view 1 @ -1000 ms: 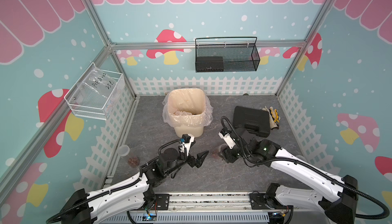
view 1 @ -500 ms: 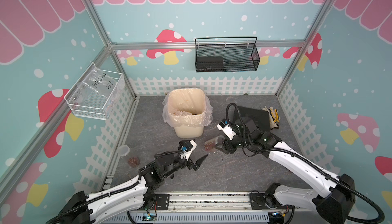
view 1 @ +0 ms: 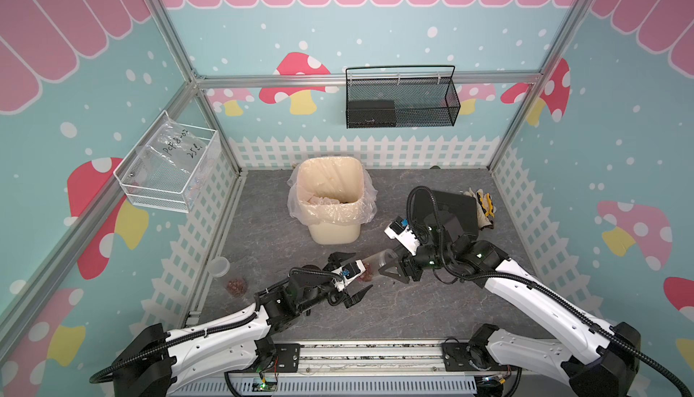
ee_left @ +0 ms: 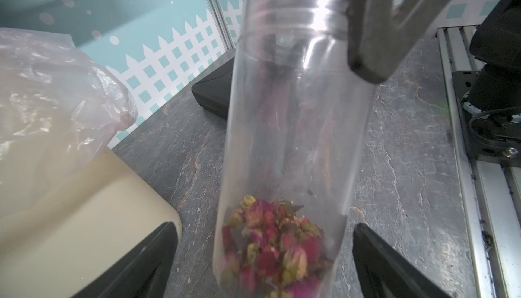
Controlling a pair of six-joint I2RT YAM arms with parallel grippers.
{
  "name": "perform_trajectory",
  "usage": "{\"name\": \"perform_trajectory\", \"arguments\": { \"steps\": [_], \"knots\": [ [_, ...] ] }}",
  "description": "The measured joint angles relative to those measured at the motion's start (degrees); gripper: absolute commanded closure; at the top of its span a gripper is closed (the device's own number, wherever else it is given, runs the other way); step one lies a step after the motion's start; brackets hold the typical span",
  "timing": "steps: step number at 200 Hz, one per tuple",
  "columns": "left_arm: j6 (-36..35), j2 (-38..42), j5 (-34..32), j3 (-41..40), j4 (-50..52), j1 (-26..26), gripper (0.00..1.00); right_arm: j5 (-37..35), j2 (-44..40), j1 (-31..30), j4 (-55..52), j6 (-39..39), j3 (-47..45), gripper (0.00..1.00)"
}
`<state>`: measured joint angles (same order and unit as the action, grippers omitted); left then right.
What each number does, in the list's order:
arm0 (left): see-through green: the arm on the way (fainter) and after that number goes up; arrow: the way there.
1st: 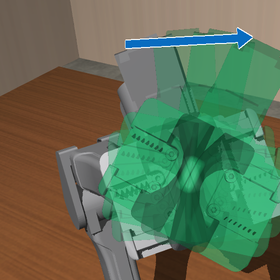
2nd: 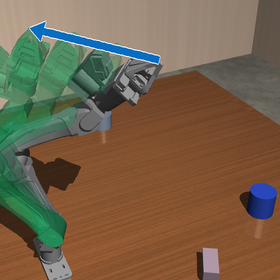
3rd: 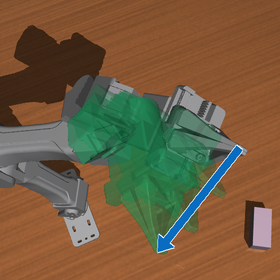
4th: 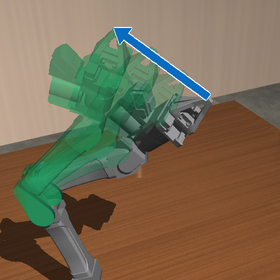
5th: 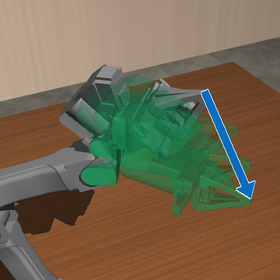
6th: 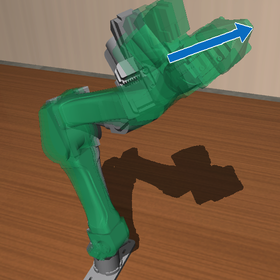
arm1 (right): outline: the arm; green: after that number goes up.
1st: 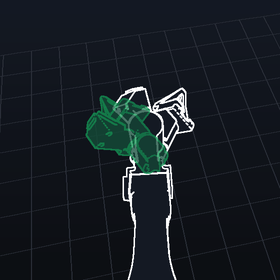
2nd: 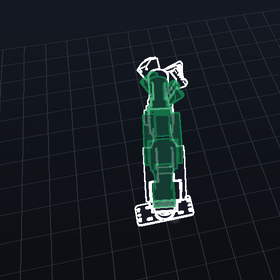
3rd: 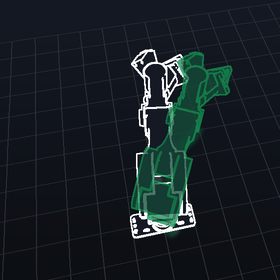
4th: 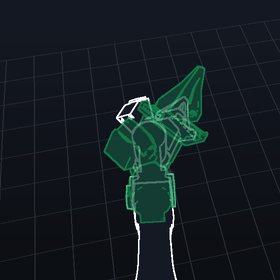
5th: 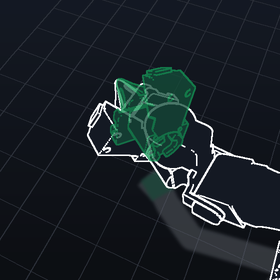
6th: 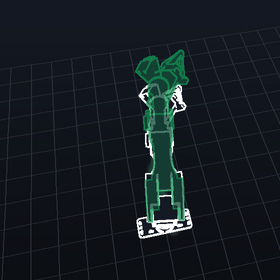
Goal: Empty the moldy dried flower tea in the jars
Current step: Pick up the jar from the center of the board.
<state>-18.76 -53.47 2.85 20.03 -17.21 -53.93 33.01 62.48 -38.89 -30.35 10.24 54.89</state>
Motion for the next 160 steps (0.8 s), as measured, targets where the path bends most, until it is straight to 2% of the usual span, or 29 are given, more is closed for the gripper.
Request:
{"name": "perform_trajectory", "arguments": {
  "steps": [42, 58, 130, 142, 160],
  "knots": [
    [-3.3, -1.5, 0.5, 0.0, 0.0, -0.2, 0.01, 3.1, 0.0, 0.0, 0.8, 0.0, -0.1, 0.7],
    [-4.1, -1.5, 0.9, 0.0, 0.0, -0.2, 0.04, 3.8, 0.0, 0.0, 1.0, 0.0, -0.1, 0.71],
    [-4.6, -1.3, 3.6, 1.6, 1.2, -0.2, 0.36, 5.5, 1.4, 0.0, 1.9, 0.6, 0.0, 0.7],
    [-4.3, -0.9, 3.7, 1.8, 2.1, -0.2, 0.4, 5.6, 1.7, 0.0, 1.8, 1.0, 0.3, 0.67],
    [-4.0, 0.0, 3.6, 1.8, 3.0, -0.2, 0.43, 5.8, 2.4, 0.0, 1.3, 1.2, 1.3, 0.51]
  ]
}}
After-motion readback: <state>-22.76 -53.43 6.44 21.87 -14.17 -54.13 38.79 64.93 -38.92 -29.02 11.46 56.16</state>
